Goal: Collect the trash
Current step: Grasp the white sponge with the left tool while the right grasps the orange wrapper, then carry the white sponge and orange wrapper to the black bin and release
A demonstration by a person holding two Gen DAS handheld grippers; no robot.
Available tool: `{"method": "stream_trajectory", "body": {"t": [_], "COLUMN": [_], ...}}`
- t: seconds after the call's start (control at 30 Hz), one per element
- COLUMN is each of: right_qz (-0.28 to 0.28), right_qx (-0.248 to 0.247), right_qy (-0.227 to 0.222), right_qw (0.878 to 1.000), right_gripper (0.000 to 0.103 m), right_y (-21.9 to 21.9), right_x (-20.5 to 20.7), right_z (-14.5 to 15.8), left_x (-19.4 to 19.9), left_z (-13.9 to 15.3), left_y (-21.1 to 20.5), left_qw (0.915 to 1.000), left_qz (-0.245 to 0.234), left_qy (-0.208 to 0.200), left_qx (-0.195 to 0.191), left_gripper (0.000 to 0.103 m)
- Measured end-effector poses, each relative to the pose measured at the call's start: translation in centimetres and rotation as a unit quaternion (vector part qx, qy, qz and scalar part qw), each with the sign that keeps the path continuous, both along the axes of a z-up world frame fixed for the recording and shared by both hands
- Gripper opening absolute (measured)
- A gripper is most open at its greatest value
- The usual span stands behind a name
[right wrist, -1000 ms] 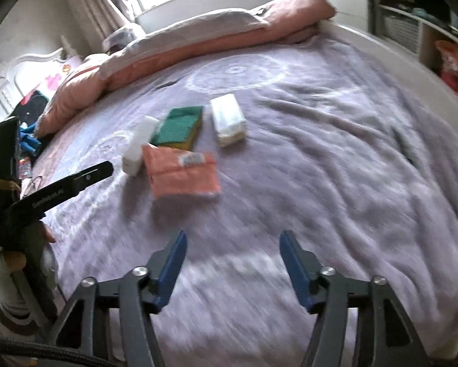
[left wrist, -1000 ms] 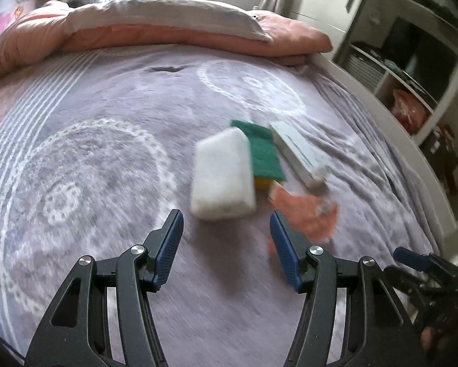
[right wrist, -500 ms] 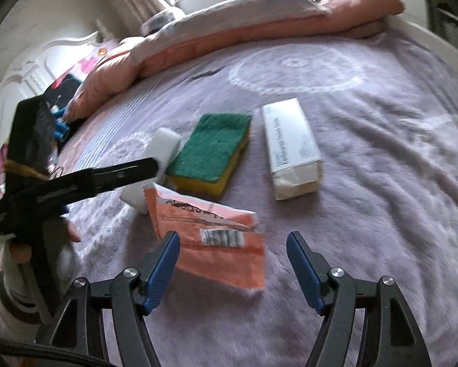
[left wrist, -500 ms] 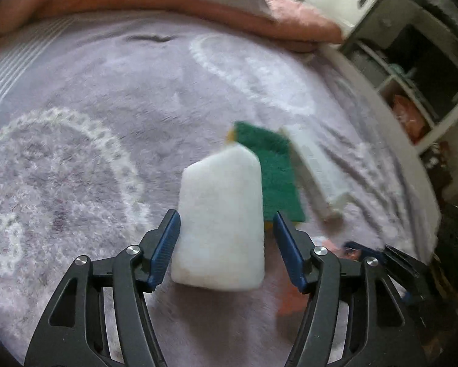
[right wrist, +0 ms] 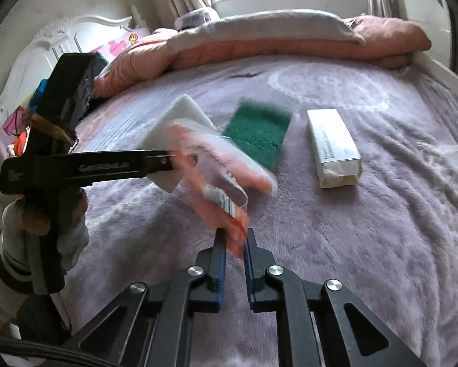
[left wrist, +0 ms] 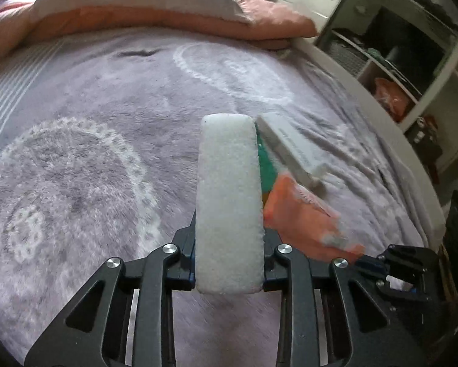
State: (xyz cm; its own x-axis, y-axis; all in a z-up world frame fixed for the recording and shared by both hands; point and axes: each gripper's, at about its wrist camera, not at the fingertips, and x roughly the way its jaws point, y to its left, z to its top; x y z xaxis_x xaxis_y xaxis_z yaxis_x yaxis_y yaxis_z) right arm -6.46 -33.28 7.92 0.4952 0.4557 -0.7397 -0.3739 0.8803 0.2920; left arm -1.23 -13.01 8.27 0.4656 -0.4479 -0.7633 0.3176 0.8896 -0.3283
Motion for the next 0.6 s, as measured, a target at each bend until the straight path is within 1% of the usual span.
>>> {"method": "stream_trajectory", "body": {"t": [0.07,0.17,0.23,0.33,0.37,0.43,0.47,0.53,0.6], "right_qz": [-0.004,-0.009,-0.012,-0.024,-0.028,-0.029,-0.029,-0.032,-0.027], "right_qx": [0.002,-0.009,-0.024,-0.014,-0.020,-0.041,-0.045,-0.048,-0.046], "right_qy": [-0.005,-0.014,-0.012,-0.008,0.006,0.009,0.000,0.000,0.018], "right_qw": [1.000,1.000,1.000,1.000,0.999,0.999,0.999,0.998,0.998], "right_gripper": [0.007,0.007,0.007,0.008,0.014,0.059,0.065,0.067,0.067], "right_y": [-0.5,-1.4,-1.6,-2.2,-2.1,-1.6,-1.3,-0.8,-0.1], "right_x": [-1.3,-3.1,-3.2,-3.5,-2.9,-2.0,-1.5,-0.1,1.8], "right_z": [0.7,1.6,1.7,2.0,1.8,1.6,1.5,1.0,-0.1], "left_x": [-1.1,-2.4,-2.9,-3.6,-3.9,-4.3,-4.4,-4.6,-4.6], "left_z": [0.7,1.3,1.5,1.5,1.6,1.5,1.5,1.4,1.2], "left_y": [-0.5,-1.2,-1.2,-1.0,-0.8,-0.5,-0.3,-0.2,-0.1], "left_qw": [0.9999,0.9998,0.9997,0.9998,0.9997,0.9996,0.9995,0.9994,0.9993], "left_qz": [-0.010,-0.017,-0.017,-0.011,-0.009,-0.006,-0.005,-0.003,-0.003], "left_qy": [-0.004,-0.012,-0.012,-0.012,-0.014,-0.015,-0.016,-0.018,-0.017], "left_qx": [0.000,0.005,0.009,0.013,0.016,0.023,0.026,0.031,0.034], "left_gripper": [0.026,0.026,0.026,0.026,0.026,0.026,0.026,0.026,0.026]}}
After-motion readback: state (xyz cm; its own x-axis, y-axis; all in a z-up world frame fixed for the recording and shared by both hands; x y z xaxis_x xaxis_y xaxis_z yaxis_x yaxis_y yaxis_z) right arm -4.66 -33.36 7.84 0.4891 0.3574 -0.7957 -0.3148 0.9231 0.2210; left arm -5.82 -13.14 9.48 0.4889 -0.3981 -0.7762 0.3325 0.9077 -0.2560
